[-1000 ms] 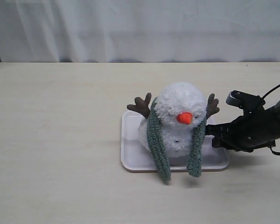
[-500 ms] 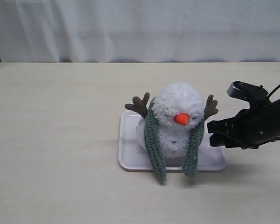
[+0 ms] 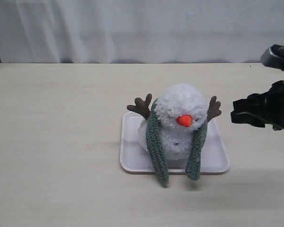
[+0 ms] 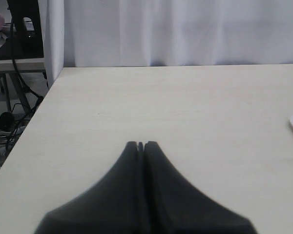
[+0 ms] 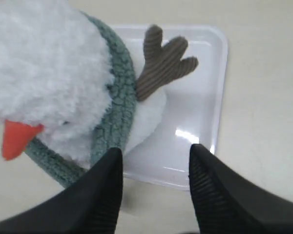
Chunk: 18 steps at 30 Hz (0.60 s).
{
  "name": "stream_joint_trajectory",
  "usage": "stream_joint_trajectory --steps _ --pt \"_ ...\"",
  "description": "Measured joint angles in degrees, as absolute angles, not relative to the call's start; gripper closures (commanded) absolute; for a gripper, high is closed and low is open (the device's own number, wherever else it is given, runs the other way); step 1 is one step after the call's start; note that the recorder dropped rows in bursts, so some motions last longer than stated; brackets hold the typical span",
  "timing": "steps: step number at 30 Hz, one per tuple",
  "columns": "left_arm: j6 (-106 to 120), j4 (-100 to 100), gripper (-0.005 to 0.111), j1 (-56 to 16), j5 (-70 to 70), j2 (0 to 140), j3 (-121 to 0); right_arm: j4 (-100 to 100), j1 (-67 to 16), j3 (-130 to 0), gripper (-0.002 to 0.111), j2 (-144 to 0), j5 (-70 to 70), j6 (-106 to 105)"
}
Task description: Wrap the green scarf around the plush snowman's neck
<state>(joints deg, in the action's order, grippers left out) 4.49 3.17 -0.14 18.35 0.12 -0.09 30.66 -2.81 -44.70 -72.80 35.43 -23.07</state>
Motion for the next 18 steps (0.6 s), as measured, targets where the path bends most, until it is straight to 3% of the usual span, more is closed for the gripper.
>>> stream_joint_trajectory --steps 18 --pt "4.5 3.2 0.107 -0.1 18.3 0.1 -0.1 30.3 -2.8 -44.7 0.066 -41.5 34.9 -23.0"
